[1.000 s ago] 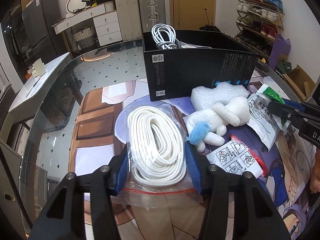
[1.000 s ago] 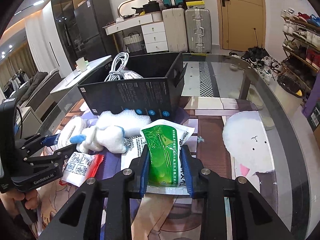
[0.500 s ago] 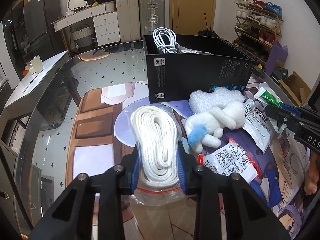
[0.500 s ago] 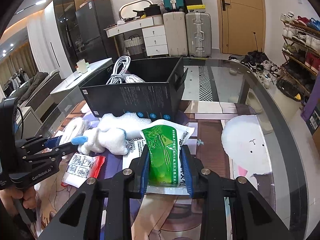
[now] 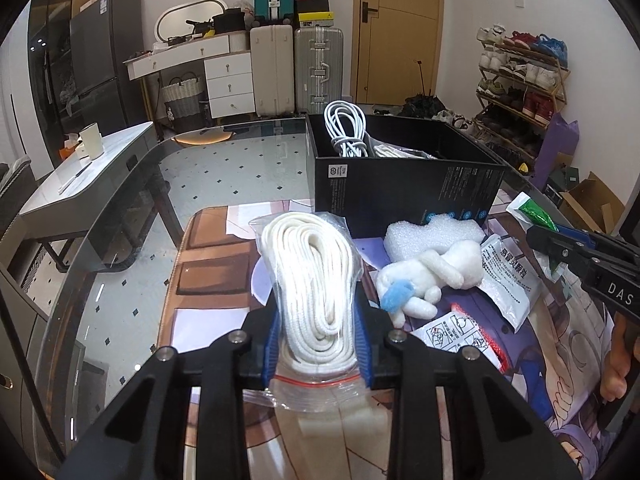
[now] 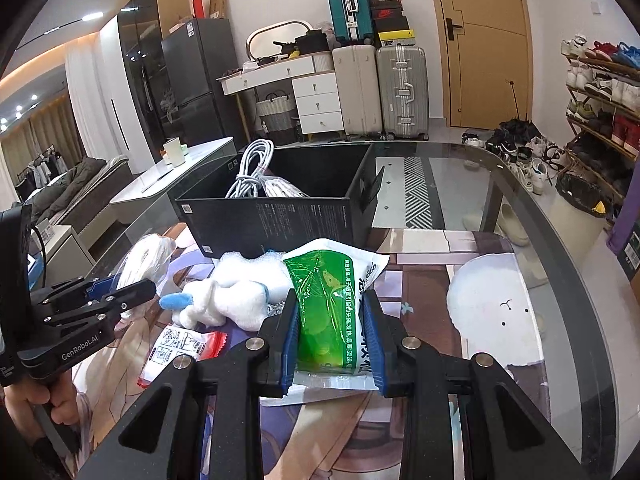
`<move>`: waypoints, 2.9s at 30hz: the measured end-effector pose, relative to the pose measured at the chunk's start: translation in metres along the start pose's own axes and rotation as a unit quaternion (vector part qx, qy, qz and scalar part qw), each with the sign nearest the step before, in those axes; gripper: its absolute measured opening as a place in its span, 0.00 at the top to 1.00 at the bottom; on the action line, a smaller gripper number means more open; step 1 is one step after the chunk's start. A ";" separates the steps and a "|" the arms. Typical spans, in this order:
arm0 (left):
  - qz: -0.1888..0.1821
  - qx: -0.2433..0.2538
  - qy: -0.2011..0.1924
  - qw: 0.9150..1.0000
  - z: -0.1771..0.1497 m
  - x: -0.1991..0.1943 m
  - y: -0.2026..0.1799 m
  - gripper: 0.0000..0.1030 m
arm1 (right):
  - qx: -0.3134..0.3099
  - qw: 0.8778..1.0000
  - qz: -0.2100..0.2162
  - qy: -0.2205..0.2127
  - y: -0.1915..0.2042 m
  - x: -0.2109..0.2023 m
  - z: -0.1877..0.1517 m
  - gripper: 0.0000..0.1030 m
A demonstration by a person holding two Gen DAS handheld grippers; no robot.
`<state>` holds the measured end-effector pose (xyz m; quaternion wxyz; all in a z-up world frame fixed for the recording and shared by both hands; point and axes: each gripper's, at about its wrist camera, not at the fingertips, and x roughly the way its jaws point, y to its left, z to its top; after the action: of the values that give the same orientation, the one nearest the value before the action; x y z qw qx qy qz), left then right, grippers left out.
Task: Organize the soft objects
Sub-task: 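Lift the packet and bagged rope with both grippers and carry them over the black box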
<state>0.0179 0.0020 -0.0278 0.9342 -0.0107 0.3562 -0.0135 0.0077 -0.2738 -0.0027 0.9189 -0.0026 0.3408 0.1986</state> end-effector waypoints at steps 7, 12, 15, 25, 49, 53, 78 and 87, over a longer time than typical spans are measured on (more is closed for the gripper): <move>-0.008 -0.017 -0.034 0.999 0.005 -0.007 0.004 0.72 | -0.027 0.999 -0.013 -0.032 0.011 -0.005 0.006 0.71; -0.012 -0.011 -0.050 0.999 0.008 -0.009 0.001 0.72 | -0.035 0.998 -0.015 -0.046 0.012 -0.006 0.010 0.71; -0.014 -0.007 -0.057 0.998 0.009 -0.010 0.000 0.72 | -0.037 0.998 -0.016 -0.050 0.012 -0.006 0.012 0.71; -0.014 -0.009 -0.073 0.997 0.016 -0.006 0.000 0.72 | -0.044 0.997 -0.019 -0.058 0.013 -0.001 0.019 0.72; -0.018 0.006 -0.096 0.995 0.058 -0.007 0.003 0.72 | -0.048 0.997 -0.015 -0.063 0.020 0.008 0.053 0.72; -0.021 0.008 -0.095 0.995 0.066 -0.005 0.001 0.72 | -0.050 0.997 -0.014 -0.063 0.020 0.009 0.061 0.72; -0.027 0.022 -0.076 0.997 0.103 0.026 -0.013 0.72 | -0.055 0.997 -0.001 -0.045 0.020 0.042 0.094 0.72; -0.034 0.023 -0.064 0.997 0.111 0.041 -0.017 0.72 | -0.058 0.998 0.007 -0.032 0.023 0.060 0.101 0.72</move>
<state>0.1224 -0.0149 0.0281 0.9542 -0.0020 0.2944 -0.0526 0.1041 -0.2162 0.0402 0.9264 -0.0470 0.2988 0.2240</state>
